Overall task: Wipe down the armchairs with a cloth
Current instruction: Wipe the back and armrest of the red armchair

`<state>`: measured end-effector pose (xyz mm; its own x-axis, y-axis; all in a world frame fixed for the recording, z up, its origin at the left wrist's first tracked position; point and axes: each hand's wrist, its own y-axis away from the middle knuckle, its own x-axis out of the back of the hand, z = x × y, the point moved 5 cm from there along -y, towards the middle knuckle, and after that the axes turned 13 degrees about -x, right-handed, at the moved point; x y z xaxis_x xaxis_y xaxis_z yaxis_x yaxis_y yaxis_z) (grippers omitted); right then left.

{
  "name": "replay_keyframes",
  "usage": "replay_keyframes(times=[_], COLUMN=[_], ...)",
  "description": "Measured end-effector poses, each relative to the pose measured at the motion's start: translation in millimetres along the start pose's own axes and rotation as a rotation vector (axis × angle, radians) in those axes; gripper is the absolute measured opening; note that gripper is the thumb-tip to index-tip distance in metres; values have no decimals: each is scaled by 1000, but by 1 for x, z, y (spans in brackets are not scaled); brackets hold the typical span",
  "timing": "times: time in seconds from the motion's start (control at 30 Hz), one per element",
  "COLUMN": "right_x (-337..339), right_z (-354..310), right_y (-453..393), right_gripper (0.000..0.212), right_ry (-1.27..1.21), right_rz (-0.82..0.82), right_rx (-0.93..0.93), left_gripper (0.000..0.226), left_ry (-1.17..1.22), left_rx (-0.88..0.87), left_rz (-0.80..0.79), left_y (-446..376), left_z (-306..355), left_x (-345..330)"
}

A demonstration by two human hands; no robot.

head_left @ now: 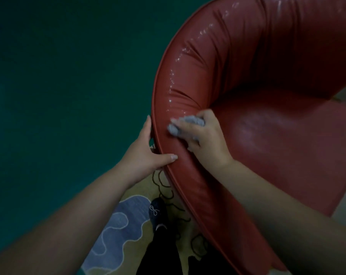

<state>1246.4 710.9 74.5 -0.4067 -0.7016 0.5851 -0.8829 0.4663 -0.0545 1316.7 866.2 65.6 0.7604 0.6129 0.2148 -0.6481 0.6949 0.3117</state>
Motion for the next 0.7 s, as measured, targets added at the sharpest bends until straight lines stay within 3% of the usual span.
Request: replay_keyframes(times=[0.13, 0.33, 0.53, 0.7], right_x=[-4, 2, -8, -10], right_z=[-9, 4, -11, -17], right_y=[-42, 27, -7, -24], right_gripper=[41, 46, 52, 53], right_ry=[-66, -149, -53, 18], right_rz=[80, -67, 98, 130], right_rx=[-76, -151, -176, -174], left_gripper=[124, 129, 126, 122], left_ry=[2, -97, -81, -44], left_rx=[-20, -60, -79, -93], left_rz=[-43, -121, -184, -218], left_y=[-13, -38, -43, -45], left_z=[0, 12, 10, 10], left_x=[10, 26, 30, 29])
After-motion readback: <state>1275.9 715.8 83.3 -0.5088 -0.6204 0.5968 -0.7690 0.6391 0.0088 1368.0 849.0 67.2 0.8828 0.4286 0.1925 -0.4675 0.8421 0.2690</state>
